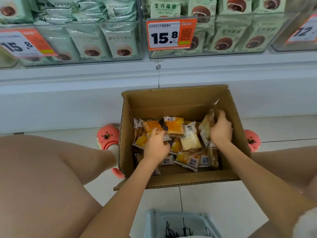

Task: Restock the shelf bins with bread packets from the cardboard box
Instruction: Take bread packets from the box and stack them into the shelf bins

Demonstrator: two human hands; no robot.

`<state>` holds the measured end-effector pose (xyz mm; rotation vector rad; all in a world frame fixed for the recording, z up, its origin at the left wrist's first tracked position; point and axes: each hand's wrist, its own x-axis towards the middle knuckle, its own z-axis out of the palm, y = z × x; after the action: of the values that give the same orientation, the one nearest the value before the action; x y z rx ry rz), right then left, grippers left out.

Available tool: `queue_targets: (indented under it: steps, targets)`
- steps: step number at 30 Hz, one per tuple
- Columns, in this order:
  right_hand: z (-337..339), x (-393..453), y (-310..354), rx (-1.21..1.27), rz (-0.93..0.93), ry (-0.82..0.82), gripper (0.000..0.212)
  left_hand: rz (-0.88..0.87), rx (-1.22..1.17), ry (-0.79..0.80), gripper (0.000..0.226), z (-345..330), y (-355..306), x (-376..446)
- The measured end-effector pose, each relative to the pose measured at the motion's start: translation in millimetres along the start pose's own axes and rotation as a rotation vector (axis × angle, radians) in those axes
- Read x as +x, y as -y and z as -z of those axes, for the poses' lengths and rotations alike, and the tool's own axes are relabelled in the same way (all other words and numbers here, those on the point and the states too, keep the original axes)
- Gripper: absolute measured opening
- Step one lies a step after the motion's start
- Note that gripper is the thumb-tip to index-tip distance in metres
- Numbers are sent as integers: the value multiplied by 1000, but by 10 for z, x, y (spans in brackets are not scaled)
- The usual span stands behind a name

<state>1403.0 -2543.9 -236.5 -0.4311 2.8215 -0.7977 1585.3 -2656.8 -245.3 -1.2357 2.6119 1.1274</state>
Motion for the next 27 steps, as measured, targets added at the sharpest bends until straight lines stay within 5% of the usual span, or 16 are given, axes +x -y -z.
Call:
queue_targets:
  steps: [4,6,11,14,18,22,27]
  targets:
    - [161,-545,344,60,222,53,49,367,-929,335,70,131,-320,-48]
    - [169,-958,433,-6,382,141,51,403,-1289,496,59,176,-381,-110]
    - [17,-1510,388,-165,805,68,55,432,-1510,315,51,187,-335,-156]
    - [8,-1420,425,-104,870,182,31,436,-1408,189,27,221,-355,-152]
    - [152,-1234,426,215,591,195,14,372,-1431,216,29,252,-308,-196]
    - [429,-913,365,571,140,-73,24,430,-1537,243,28,342,-247,-215]
    - [482,-581,333,853,-345,531,37,301,-1596,430,38,490,-277,-222]
